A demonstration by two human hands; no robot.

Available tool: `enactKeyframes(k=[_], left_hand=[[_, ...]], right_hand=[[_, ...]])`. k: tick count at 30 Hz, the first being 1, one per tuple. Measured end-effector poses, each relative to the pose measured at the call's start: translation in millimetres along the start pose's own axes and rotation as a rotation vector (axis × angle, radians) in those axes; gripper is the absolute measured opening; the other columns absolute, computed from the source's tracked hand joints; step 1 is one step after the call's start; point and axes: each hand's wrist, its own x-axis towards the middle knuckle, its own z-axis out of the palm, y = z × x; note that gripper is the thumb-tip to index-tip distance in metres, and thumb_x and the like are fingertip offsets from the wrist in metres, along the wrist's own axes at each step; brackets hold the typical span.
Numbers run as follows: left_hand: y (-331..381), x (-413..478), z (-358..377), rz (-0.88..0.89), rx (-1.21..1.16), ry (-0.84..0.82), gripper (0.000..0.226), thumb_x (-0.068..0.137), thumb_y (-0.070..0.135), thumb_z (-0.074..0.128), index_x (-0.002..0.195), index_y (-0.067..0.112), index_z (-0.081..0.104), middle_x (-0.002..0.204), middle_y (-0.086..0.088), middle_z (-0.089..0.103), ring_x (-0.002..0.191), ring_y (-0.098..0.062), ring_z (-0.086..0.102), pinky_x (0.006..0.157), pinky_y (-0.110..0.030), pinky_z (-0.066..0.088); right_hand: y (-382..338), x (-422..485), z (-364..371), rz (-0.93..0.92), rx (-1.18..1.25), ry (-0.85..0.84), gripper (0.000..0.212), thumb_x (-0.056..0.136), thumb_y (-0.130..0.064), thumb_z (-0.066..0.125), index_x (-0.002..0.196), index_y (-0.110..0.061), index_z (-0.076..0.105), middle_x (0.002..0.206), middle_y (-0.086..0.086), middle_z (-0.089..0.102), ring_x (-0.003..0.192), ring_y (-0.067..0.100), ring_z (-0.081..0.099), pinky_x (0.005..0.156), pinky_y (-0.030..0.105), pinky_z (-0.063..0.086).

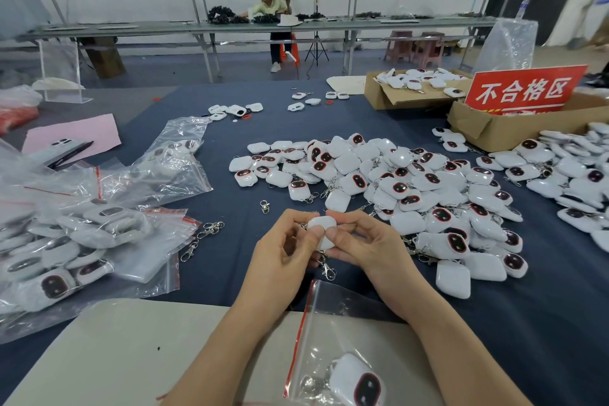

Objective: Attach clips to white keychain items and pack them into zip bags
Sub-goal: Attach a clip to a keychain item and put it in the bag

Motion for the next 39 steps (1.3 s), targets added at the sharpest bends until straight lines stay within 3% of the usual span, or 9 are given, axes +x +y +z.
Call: enactKeyframes(k=[4, 8, 12, 19, 29, 39], left_hand=[[-1.4, 0.5, 1.8, -0.03, -0.02, 0.024, 0.014, 0.102, 0.013, 0.058, 0.105, 0.023, 0.068, 0.076, 0.005, 0.067, 0.066, -0.014, 0.065, 0.065, -0.023, 0.056], [-2.1, 1.7, 1.8, -0.047, -0.006, 0.03, 0.016, 0.102, 0.008, 0.057, 0.103, 0.019, 0.068, 0.073, 0.003, 0.066, 0.063, -0.011, 0.064, 0.063, -0.021, 0.055], [-5.5, 3.4, 1.2, -0.061, -0.003, 0.034, 0.018, 0.103, 0.009, 0.056, 0.102, 0.021, 0.069, 0.071, 0.002, 0.067, 0.064, -0.015, 0.065, 0.066, -0.028, 0.059], [-5.1, 7.3, -1.1, -0.084, 0.015, 0.008, 0.024, 0.106, 0.012, 0.049, 0.104, 0.024, 0.07, 0.063, -0.004, 0.065, 0.055, -0.013, 0.059, 0.06, -0.021, 0.051], [-2.2, 7.3, -0.5, -0.128, 0.018, 0.007, 0.023, 0.107, 0.014, 0.047, 0.108, 0.02, 0.07, 0.06, -0.003, 0.064, 0.056, -0.011, 0.059, 0.059, -0.023, 0.052], [2.6, 4.8, 1.1, -0.147, 0.055, 0.037, 0.025, 0.108, 0.016, 0.045, 0.12, 0.017, 0.066, 0.064, 0.001, 0.064, 0.056, -0.007, 0.058, 0.055, -0.019, 0.05]], right_hand=[[1.4, 1.8, 1.2, 0.014, 0.003, 0.043, 0.021, 0.088, -0.01, 0.072, 0.094, -0.029, 0.08, 0.085, 0.001, 0.074, 0.086, 0.016, 0.074, 0.074, 0.025, 0.06], [2.3, 3.2, 3.0, 0.028, -0.01, 0.08, 0.034, 0.092, 0.001, 0.066, 0.086, -0.03, 0.081, 0.084, 0.003, 0.075, 0.082, 0.019, 0.075, 0.07, 0.026, 0.06], [3.6, 3.9, 2.2, 0.041, -0.011, 0.096, 0.034, 0.092, 0.0, 0.066, 0.086, -0.03, 0.081, 0.09, 0.011, 0.075, 0.082, 0.023, 0.076, 0.069, 0.027, 0.061], [5.0, 5.7, 2.3, 0.049, -0.087, 0.078, 0.016, 0.097, -0.009, 0.063, 0.101, -0.021, 0.073, 0.087, 0.005, 0.078, 0.077, 0.014, 0.074, 0.066, 0.022, 0.058], [6.9, 6.6, 1.6, 0.045, -0.104, 0.078, 0.019, 0.099, -0.008, 0.06, 0.103, -0.022, 0.073, 0.087, 0.003, 0.078, 0.075, 0.012, 0.073, 0.066, 0.021, 0.058], [6.3, 6.6, 6.5, 0.026, -0.225, 0.05, 0.024, 0.103, -0.016, 0.055, 0.098, -0.032, 0.074, 0.061, 0.002, 0.067, 0.053, 0.014, 0.063, 0.049, 0.023, 0.052]])
